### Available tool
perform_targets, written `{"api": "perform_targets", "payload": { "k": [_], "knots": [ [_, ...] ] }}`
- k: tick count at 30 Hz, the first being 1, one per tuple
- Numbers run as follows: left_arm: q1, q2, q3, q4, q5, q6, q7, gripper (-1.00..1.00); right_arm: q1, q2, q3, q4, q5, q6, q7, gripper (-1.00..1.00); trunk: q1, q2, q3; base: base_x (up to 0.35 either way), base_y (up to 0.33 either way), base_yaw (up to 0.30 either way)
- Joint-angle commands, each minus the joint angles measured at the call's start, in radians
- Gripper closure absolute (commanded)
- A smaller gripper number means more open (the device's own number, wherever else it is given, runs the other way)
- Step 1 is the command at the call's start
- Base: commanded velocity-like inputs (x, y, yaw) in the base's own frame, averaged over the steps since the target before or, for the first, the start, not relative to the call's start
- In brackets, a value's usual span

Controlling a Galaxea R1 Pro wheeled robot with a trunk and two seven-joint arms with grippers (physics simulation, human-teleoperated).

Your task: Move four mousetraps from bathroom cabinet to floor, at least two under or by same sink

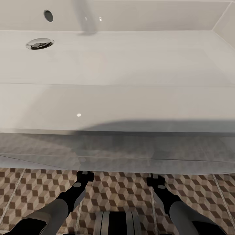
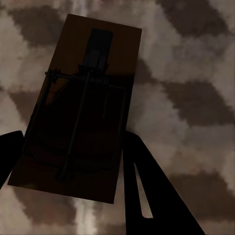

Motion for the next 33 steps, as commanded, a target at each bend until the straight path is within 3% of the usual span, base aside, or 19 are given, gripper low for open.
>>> {"api": "perform_targets", "payload": {
  "k": [1,33],
  "knots": [
    [-0.001,0.000,-0.008,0.001,-0.001,-0.003,0.008,1.00,-0.001,0.001,-0.008,0.004,0.009,-0.004,0.000,1.00,0.000,0.000,0.000,0.000,0.000,0.000],
    [-0.001,0.002,-0.008,0.002,0.000,0.002,0.000,1.00,-0.001,0.003,-0.008,0.015,0.008,-0.005,0.000,1.00,0.000,0.000,0.000,0.000,0.000,0.000]
  ]
}}
